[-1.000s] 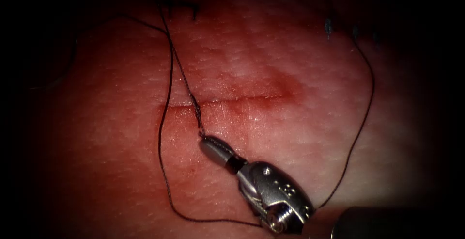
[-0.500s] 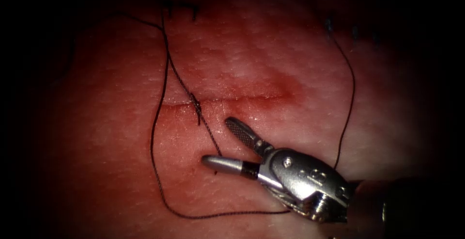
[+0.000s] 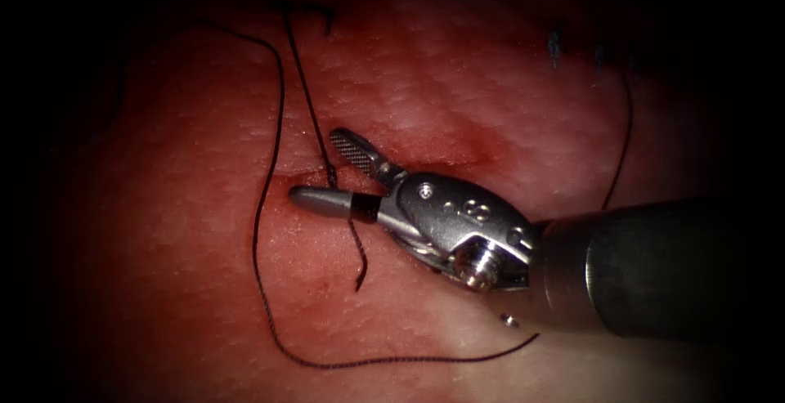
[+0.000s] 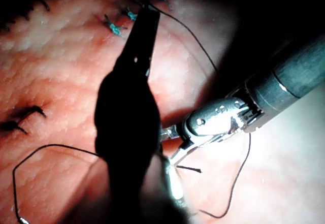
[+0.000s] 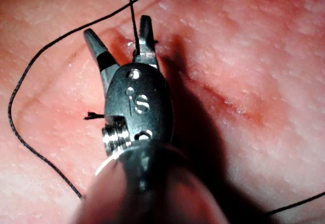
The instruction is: Wound Closure
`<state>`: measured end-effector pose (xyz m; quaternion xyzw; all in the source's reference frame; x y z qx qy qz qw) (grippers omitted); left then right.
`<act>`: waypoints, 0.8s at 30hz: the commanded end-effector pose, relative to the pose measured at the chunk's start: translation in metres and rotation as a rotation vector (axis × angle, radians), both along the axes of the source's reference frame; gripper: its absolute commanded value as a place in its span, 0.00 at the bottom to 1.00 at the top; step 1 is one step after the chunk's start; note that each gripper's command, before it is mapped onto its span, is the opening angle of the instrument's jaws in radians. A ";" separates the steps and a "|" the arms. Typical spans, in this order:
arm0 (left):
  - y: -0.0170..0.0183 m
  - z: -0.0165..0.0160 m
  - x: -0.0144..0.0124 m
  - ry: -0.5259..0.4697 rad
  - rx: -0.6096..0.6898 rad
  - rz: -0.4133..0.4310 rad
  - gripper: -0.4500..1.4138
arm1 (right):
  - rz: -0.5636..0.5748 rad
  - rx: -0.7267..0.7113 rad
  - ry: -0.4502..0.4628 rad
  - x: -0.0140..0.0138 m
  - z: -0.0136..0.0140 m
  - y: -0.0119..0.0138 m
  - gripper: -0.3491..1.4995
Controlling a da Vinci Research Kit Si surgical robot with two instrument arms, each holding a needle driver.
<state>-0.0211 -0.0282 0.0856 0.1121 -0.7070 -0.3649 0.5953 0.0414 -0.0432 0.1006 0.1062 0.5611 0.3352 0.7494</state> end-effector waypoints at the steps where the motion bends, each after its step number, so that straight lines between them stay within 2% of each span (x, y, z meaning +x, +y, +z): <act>1: -0.0006 -0.0007 -0.0007 -0.007 0.003 0.007 0.00 | 0.001 -0.001 0.002 0.0009 0.0009 0.0001 0.75; 6: -0.0009 -0.0021 -0.0016 -0.004 0.001 0.029 0.00 | -0.002 0.000 0.008 0.0016 0.0010 0.0003 0.75; 11: -0.0016 -0.0007 -0.0029 0.001 -0.010 0.044 0.00 | -0.024 -0.015 0.019 0.0028 0.0012 0.0008 0.75; 24: -0.0019 -0.0012 -0.0024 -0.003 -0.008 0.049 0.00 | -0.042 -0.063 0.011 0.0057 0.0039 0.0028 0.73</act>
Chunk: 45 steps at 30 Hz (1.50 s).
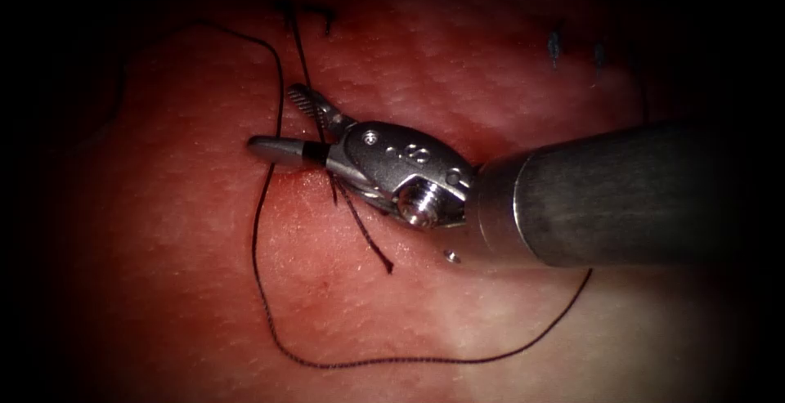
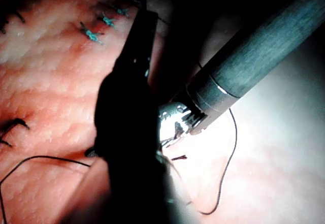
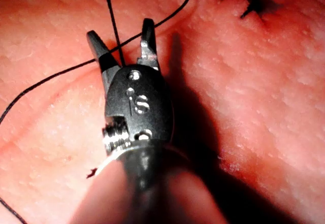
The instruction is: Wound Closure
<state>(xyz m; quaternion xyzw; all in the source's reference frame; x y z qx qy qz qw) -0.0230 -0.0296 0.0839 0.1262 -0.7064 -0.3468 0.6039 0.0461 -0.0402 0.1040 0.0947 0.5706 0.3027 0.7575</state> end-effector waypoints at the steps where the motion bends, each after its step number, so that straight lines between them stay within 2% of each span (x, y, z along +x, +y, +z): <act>1: -0.0006 0.0005 -0.0006 -0.001 0.002 0.001 0.00 | -0.006 -0.002 0.009 0.0012 0.0005 -0.0002 0.73; 5: -0.0006 0.0006 -0.0006 -0.002 0.001 0.001 0.00 | -0.017 -0.002 0.020 0.0016 0.0003 -0.0003 0.65; 6: -0.0007 0.0006 -0.0007 -0.002 0.001 0.001 0.00 | -0.018 -0.003 0.021 0.0017 0.0003 -0.0005 0.50; 8: -0.0008 0.0006 -0.0007 -0.002 0.000 0.002 0.00 | -0.023 -0.012 0.020 0.0016 0.0002 -0.0010 0.00; 12: -0.0012 0.0006 -0.0008 -0.002 -0.003 0.003 0.00 | 0.009 -0.117 -0.076 0.0015 -0.0001 -0.0007 0.00; 19: -0.0020 0.0005 -0.0008 -0.004 -0.009 0.007 0.00 | 0.004 -0.173 -0.063 0.0012 -0.0012 -0.0004 0.00; 20: -0.0020 0.0005 -0.0007 -0.004 -0.009 0.007 0.00 | 0.000 -0.172 -0.058 0.0008 -0.0014 -0.0005 0.21; 21: -0.0019 0.0005 -0.0007 -0.005 -0.009 0.007 0.00 | -0.002 -0.173 -0.049 0.0003 -0.0016 -0.0006 0.58; 22: -0.0019 0.0006 -0.0007 -0.004 -0.009 0.010 0.00 | -0.005 -0.174 -0.040 -0.0004 -0.0020 -0.0009 0.78; 24: -0.0019 0.0009 -0.0007 0.002 -0.007 0.023 0.00 | -0.013 -0.176 -0.028 -0.0021 -0.0026 -0.0017 0.84; 29: -0.0014 0.0028 -0.0015 0.014 -0.012 0.026 0.00 | -0.010 -0.176 -0.051 -0.0082 -0.0044 -0.0038 0.84; 30: -0.0012 0.0041 -0.0025 0.031 -0.026 0.035 0.00 | 0.002 -0.173 -0.052 -0.0108 -0.0051 -0.0047 0.81; 32: -0.0009 0.0054 -0.0033 0.077 -0.066 0.053 0.00 | 0.020 -0.176 -0.058 -0.0128 -0.0057 -0.0053 0.78; 33: -0.0002 0.0073 -0.0039 0.134 -0.098 0.069 0.00 | 0.042 -0.177 -0.048 -0.0152 -0.0062 -0.0060 0.70; 34: 0.0000 0.0081 -0.0041 0.152 -0.109 0.070 0.00 | 0.054 -0.181 -0.043 -0.0161 -0.0064 -0.0063 0.64; 36: 0.0007 0.0102 -0.0043 0.190 -0.132 0.073 0.00 | 0.071 -0.196 -0.042 -0.0179 -0.0068 -0.0066 0.39; 37: 0.0012 0.0124 -0.0040 0.231 -0.150 0.069 0.05 | 0.059 -0.211 -0.065 -0.0190 -0.0070 -0.0066 0.20; 39: 0.0016 0.0142 -0.0035 0.240 -0.158 0.067 0.18 | 0.057 -0.251 -0.097 -0.0197 -0.0071 -0.0066 0.25; 41: 0.0019 0.0161 -0.0027 0.257 -0.165 0.061 0.33 | 0.017 -0.311 -0.079 -0.0202 -0.0071 -0.0064 0.25; 43: 0.0022 0.0177 -0.0019 0.287 -0.167 0.051 0.53 | -0.065 -0.308 -0.010 -0.0205 -0.0071 -0.0060 0.00; 44: 0.0023 0.0182 -0.0017 0.305 -0.171 0.043 0.62 | -0.105 -0.299 0.013 -0.0207 -0.0072 -0.0058 0.00; 45: 0.0025 0.0188 -0.0014 0.315 -0.160 0.031 0.76 | -0.109 -0.303 0.005 -0.0208 -0.0072 -0.0058 0.00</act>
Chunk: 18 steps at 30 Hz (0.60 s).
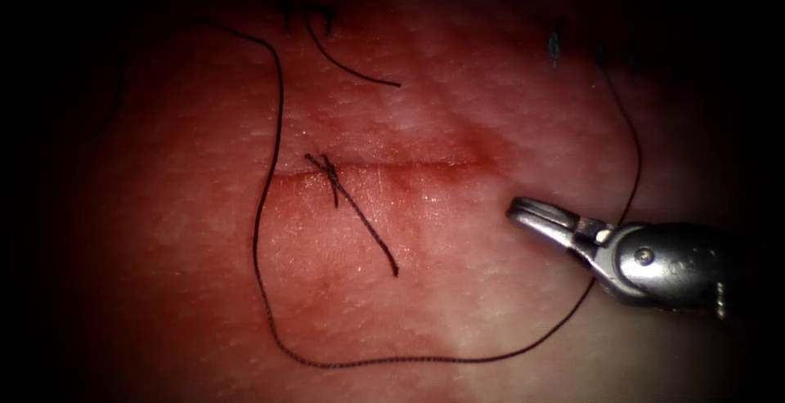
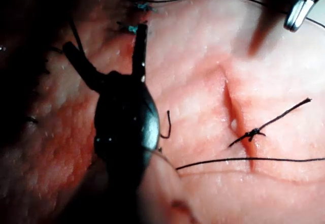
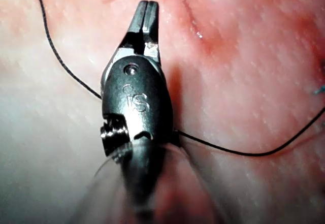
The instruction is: Wound Closure
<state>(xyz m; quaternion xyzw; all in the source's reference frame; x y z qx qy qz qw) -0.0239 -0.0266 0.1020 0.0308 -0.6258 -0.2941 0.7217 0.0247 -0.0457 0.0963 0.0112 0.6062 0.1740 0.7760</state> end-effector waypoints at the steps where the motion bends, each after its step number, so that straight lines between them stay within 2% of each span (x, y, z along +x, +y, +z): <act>1: -0.0003 0.0011 -0.0004 0.002 0.038 -0.022 0.88 | -0.018 -0.016 -0.013 0.0005 0.0005 -0.0003 0.00; 2: -0.0001 0.0016 -0.0003 0.019 0.049 -0.041 0.98 | -0.040 -0.005 -0.030 0.0006 0.0004 -0.0002 0.00; 5: 0.0000 0.0025 0.0000 0.021 0.048 -0.043 0.99 | -0.073 0.016 -0.074 0.0010 0.0003 -0.0003 0.00; 6: 0.0000 0.0027 0.0000 0.023 0.046 -0.044 0.99 | -0.076 0.019 -0.087 0.0012 0.0002 -0.0004 0.08; 8: 0.0001 0.0031 0.0000 0.019 0.054 -0.046 0.99 | -0.052 0.018 -0.116 0.0015 0.0001 -0.0006 0.62; 9: 0.0002 0.0033 0.0000 0.015 0.053 -0.043 0.99 | -0.033 0.011 -0.143 0.0018 0.0000 -0.0007 0.78; 13: -0.0011 0.0038 0.0000 -0.002 0.077 -0.045 0.98 | -0.069 0.027 -0.164 0.0025 -0.0008 -0.0014 0.82; 18: -0.0059 0.0036 0.0000 -0.022 0.065 -0.019 0.94 | -0.087 0.034 -0.145 0.0032 -0.0017 -0.0017 0.80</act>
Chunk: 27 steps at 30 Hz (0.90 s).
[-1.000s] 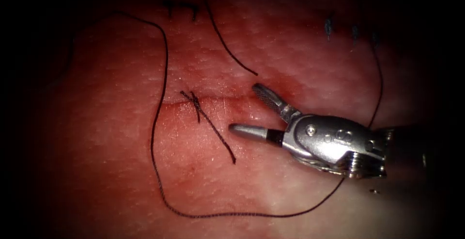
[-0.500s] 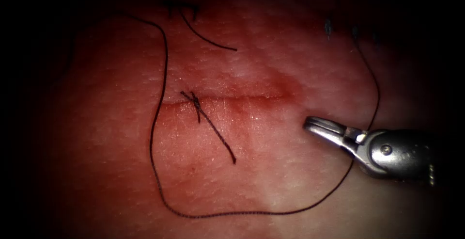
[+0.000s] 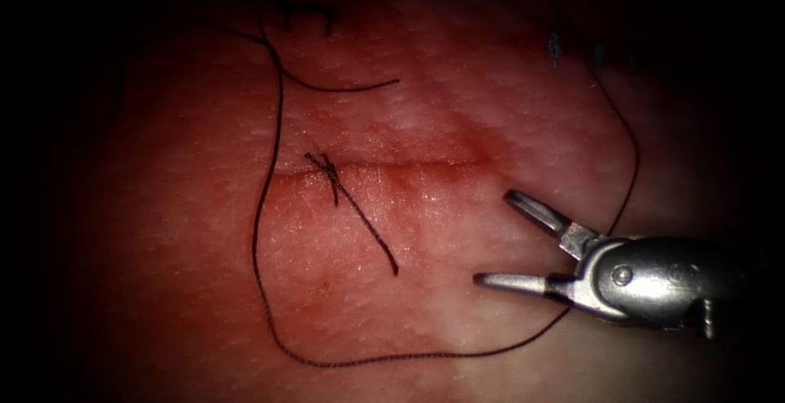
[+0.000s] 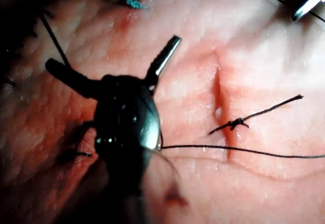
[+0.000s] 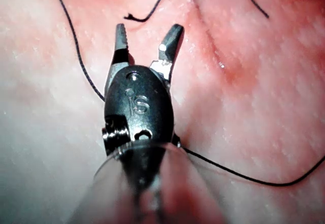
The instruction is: Wound Closure
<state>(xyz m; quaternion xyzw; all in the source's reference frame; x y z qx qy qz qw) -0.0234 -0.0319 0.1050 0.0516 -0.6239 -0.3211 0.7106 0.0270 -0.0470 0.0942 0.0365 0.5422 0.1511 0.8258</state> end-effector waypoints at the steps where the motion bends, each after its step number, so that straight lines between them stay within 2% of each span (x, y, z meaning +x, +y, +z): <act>1: -0.0028 0.0003 -0.0002 0.006 -0.028 0.013 0.95 | -0.013 0.008 -0.003 0.0010 0.0004 -0.0004 0.85; 4: -0.0070 0.0003 0.0003 0.055 -0.055 0.030 0.97 | -0.041 0.021 -0.030 0.0010 0.0006 -0.0006 0.91; 8: -0.0143 0.0020 0.0013 0.107 -0.096 0.103 0.99 | -0.052 0.022 -0.039 0.0010 0.0009 -0.0008 0.94; 9: -0.0143 0.0020 0.0013 0.107 -0.096 0.103 0.99 | -0.052 0.022 -0.039 0.0010 0.0009 -0.0008 0.94; 11: -0.0172 0.0033 0.0022 0.161 -0.091 0.179 0.99 | -0.067 0.024 -0.045 0.0010 0.0011 -0.0014 0.93; 15: -0.0190 0.0029 0.0041 0.277 -0.107 0.189 0.99 | -0.094 0.028 -0.059 0.0011 0.0015 -0.0022 0.92; 17: -0.0191 0.0025 0.0044 0.290 -0.125 0.193 0.99 | -0.099 0.028 -0.058 0.0011 0.0015 -0.0023 0.92; 18: -0.0194 0.0011 0.0050 0.310 -0.150 0.202 0.99 | -0.104 0.028 -0.057 0.0012 0.0016 -0.0025 0.91; 20: -0.0196 0.0004 0.0052 0.315 -0.162 0.205 0.99 | -0.106 0.028 -0.059 0.0012 0.0017 -0.0026 0.90; 23: -0.0200 -0.0031 0.0066 0.335 -0.144 0.194 0.99 | -0.120 0.032 -0.061 0.0011 0.0017 -0.0028 0.90; 25: -0.0197 -0.0051 0.0087 0.413 -0.121 0.158 0.99 | -0.121 0.032 -0.061 0.0010 0.0017 -0.0028 0.90; 27: -0.0193 -0.0062 0.0100 0.458 -0.124 0.161 0.99 | -0.122 0.032 -0.060 0.0009 0.0016 -0.0029 0.90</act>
